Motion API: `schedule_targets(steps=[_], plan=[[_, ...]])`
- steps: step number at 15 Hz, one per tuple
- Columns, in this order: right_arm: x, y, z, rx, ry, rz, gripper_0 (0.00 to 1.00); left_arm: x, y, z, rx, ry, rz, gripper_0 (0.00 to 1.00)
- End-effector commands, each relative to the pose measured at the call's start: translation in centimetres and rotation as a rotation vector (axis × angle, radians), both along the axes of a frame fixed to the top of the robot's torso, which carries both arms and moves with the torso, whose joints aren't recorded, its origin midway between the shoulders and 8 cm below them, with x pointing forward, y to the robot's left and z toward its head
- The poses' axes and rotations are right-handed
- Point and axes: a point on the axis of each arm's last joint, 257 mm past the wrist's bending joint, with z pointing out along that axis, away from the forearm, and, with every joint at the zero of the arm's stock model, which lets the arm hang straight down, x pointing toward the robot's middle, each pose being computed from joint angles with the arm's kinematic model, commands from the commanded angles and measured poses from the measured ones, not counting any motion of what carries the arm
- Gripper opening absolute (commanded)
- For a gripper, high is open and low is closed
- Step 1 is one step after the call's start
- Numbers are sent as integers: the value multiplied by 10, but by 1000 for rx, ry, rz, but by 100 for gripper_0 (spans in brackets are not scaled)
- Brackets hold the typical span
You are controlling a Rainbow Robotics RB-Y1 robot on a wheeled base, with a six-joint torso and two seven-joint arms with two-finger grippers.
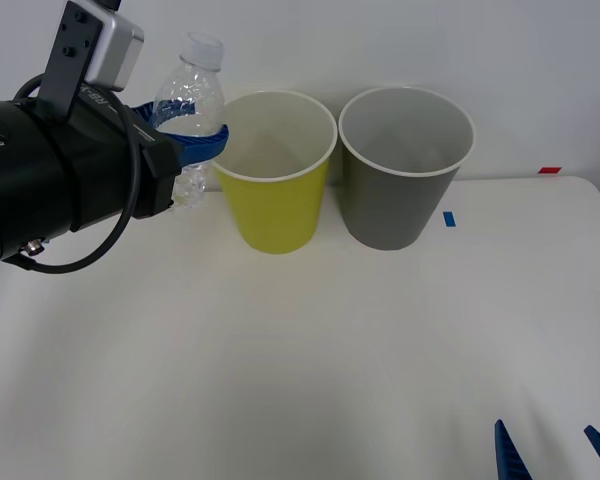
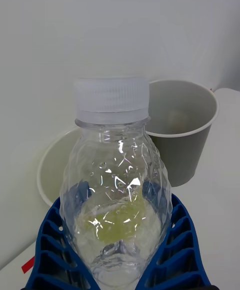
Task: Put cans in the gray bin and PET bottles in the light green bin.
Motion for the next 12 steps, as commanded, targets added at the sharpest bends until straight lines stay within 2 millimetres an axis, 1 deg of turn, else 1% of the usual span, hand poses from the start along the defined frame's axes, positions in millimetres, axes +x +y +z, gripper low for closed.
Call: schedule_targets(steps=[1, 4, 6, 8, 10, 12], plan=[[0, 0, 0, 0, 0, 0, 100, 11, 3, 13, -43, -42, 35, 0], [0, 0, 0, 0, 0, 0, 100, 35, -4, 23, -75, -79, 50, 0], [0, 0, 0, 0, 0, 0, 100, 54, -15, 32, -88, -103, 48, 0], [0, 0, 0, 0, 0, 0, 100, 70, -26, 47, -106, -139, 45, 0], [0, 0, 0, 0, 0, 0, 100, 79, -38, 60, -121, -178, 40, 0], [0, 0, 0, 0, 0, 0, 100, 87, -43, 67, -177, -180, 58, 0]])
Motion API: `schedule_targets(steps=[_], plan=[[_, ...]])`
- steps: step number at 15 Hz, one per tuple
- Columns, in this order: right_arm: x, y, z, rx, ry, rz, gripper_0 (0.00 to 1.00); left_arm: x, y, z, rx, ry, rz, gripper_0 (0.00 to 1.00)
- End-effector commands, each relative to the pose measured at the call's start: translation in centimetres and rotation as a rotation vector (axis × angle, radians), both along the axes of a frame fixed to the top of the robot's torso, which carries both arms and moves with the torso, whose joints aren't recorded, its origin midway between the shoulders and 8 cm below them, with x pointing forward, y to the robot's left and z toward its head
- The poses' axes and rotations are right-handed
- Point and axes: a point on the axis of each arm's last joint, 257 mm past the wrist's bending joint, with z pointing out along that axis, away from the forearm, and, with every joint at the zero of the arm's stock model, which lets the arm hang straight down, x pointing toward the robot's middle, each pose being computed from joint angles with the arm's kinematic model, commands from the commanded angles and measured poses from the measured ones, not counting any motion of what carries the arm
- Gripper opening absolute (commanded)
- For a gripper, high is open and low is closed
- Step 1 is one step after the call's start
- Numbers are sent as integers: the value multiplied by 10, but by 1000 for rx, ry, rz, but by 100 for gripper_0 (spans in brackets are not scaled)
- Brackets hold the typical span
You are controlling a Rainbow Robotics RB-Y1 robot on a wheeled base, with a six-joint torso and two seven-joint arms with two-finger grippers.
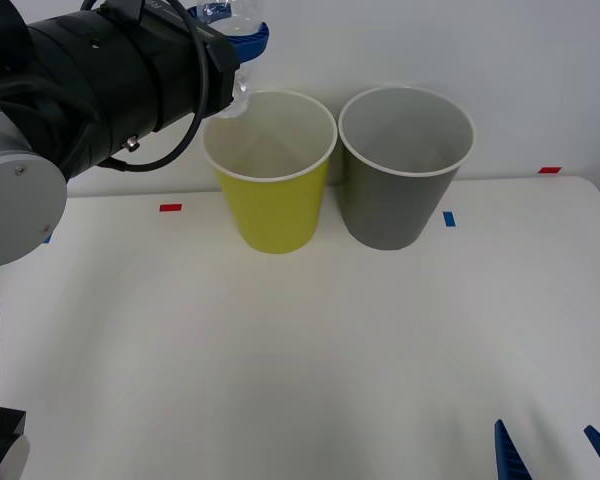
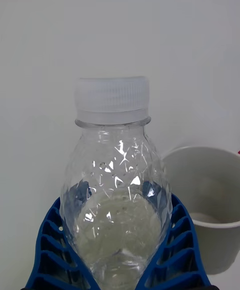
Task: Put cans in the gray bin and PET bottles in the light green bin.
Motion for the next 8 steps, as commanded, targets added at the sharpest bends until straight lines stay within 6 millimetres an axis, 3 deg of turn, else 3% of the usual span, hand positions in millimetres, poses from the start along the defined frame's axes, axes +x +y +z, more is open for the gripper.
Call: schedule_targets(steps=[1, 8], plan=[[0, 0, 0, 0, 0, 0, 100, 14, -8, 6, -57, -13, 30, 0], [0, 0, 0, 0, 0, 0, 100, 57, -28, -10, -129, -37, 28, 0]])
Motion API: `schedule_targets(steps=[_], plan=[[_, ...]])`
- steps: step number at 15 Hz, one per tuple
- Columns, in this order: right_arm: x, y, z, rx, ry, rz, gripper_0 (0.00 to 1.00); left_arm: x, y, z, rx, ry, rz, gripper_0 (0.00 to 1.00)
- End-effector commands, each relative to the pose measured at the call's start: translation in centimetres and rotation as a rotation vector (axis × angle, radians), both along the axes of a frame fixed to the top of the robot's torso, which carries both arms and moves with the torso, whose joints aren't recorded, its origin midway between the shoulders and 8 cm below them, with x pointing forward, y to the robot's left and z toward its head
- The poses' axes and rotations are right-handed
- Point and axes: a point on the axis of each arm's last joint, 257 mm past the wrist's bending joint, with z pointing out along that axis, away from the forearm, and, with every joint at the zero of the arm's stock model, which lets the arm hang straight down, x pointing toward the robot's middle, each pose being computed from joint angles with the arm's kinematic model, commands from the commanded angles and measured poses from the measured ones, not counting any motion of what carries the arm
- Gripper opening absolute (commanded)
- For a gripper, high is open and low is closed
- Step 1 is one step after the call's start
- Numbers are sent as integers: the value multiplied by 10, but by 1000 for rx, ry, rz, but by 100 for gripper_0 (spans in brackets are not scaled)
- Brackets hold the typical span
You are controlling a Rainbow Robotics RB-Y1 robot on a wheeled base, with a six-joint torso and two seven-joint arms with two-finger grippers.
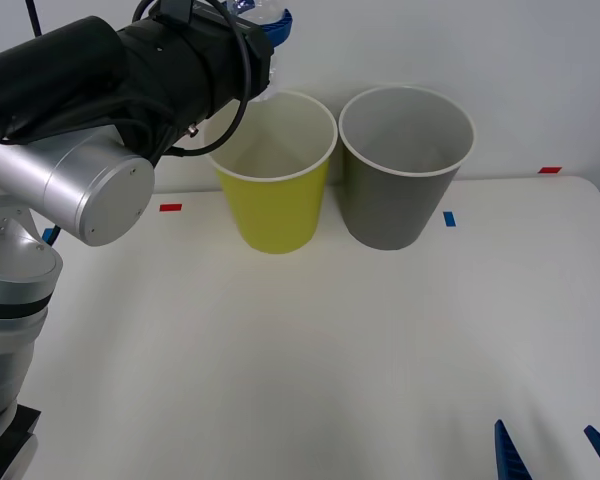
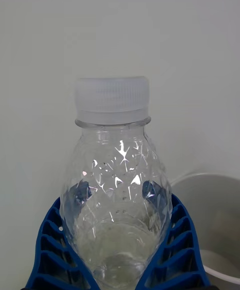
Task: Put cans in the gray bin and PET bottles in the light green bin.
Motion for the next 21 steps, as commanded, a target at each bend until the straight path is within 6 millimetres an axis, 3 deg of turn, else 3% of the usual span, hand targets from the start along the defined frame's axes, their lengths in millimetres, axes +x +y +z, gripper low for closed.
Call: schedule_targets(steps=[1, 16, 21], plan=[[0, 0, 0, 0, 0, 0, 100, 12, -6, -5, -20, -7, 4, 0], [0, 0, 0, 0, 0, 0, 100, 55, -14, -28, -40, -89, 59, 0], [0, 0, 0, 0, 0, 0, 100, 56, -13, -29, -37, -89, 62, 0]])
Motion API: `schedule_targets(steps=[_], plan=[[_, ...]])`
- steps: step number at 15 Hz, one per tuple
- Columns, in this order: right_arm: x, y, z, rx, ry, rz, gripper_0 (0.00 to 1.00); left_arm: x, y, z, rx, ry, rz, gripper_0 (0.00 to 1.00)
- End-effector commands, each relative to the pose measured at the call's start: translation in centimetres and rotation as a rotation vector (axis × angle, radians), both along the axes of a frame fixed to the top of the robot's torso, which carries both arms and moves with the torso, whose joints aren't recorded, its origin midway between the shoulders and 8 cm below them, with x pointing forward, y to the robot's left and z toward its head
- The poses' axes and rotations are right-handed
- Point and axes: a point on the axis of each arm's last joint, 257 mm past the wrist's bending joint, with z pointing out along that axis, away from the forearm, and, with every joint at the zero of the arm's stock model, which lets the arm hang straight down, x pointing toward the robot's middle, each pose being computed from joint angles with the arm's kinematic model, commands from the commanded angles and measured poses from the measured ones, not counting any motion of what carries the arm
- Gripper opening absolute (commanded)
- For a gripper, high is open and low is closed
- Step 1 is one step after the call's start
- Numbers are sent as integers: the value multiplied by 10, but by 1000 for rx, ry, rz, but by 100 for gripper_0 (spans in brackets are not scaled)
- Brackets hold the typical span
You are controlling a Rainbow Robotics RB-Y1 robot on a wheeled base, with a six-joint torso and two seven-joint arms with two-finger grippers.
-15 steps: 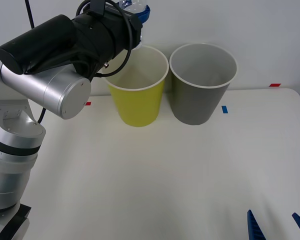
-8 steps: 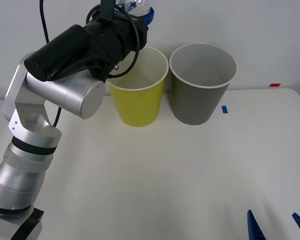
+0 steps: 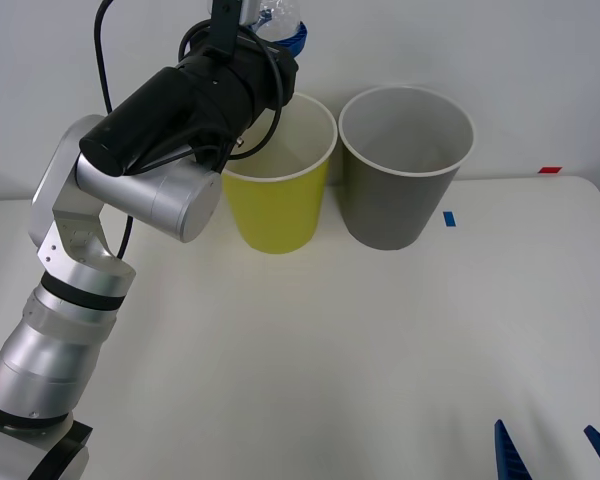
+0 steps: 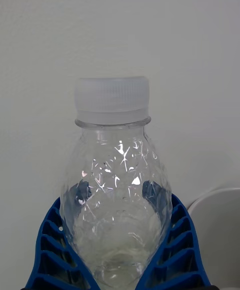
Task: Put cans in the gray bin and PET bottles in the light green bin.
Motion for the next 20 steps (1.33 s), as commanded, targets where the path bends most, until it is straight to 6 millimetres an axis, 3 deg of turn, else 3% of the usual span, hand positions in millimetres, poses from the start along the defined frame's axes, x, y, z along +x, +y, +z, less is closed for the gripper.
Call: schedule_targets(steps=[1, 2, 3, 16, 18, 20], plan=[[0, 0, 0, 0, 0, 0, 100, 0, 0, -1, -3, 4, -1, 42], [0, 0, 0, 0, 0, 0, 100, 0, 1, 0, -5, 4, -2, 93], [0, 0, 0, 0, 0, 0, 100, 0, 1, -1, -8, 6, -3, 100], [0, 0, 0, 0, 0, 0, 100, -3, -3, -2, -28, 27, -34, 100], [0, 0, 0, 0, 0, 0, 100, -8, -1, 0, -2, 35, -30, 100], [0, 0, 0, 0, 0, 0, 100, -24, 14, 8, 46, 79, 5, 100]])
